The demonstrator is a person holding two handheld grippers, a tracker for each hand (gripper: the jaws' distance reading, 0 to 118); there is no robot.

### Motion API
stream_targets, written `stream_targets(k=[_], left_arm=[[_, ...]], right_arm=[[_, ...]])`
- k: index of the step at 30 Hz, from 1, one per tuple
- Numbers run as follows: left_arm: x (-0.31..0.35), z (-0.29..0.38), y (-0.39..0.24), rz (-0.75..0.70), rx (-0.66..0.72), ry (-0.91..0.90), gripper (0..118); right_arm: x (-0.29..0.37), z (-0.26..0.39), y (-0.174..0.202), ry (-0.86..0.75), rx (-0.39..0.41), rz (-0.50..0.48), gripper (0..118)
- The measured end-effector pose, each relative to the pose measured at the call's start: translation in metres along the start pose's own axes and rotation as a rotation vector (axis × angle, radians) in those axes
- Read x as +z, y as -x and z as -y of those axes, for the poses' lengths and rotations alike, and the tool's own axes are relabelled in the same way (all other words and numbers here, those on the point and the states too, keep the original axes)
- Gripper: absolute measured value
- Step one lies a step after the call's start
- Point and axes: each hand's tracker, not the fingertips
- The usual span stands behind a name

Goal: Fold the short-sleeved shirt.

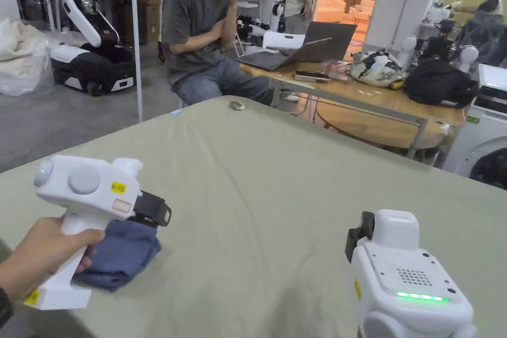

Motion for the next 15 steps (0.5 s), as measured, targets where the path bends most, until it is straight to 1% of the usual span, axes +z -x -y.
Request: stream_targets(k=[2, 3, 7, 9, 11, 12, 15], left_arm=[[-0.016, 0.014, -0.039, 0.043, -0.024, -0.040, 68], [-0.024, 0.021, -0.062, 0.038, -0.044, -0.083, 68], [-0.044, 0.035, -0.143, 0.101, -0.152, -0.179, 68], [-0.055, 0.041, -0.181, 0.106, -0.167, -0.232, 68], [-0.058, 0.043, -0.216, 0.103, -0.199, -0.306, 68], [-0.055, 0.048, -0.243, 0.110, -0.227, -0.342, 68], [-0.056, 0.045, -0.282, 0.103, -0.279, -0.432, 60]], right_arm=[[0.006, 0.002, -0.020, 0.018, -0.008, 0.034, 0], [0.010, 0.004, -0.031, 0.026, -0.009, 0.053, 0], [0.025, 0.012, -0.077, 0.063, -0.009, 0.148, 0], [0.033, 0.017, -0.101, 0.082, -0.019, 0.183, 0], [0.042, 0.022, -0.125, 0.093, -0.016, 0.228, 0], [0.048, 0.024, -0.136, 0.095, -0.010, 0.257, 0], [0.061, 0.031, -0.164, 0.104, -0.004, 0.304, 0]])
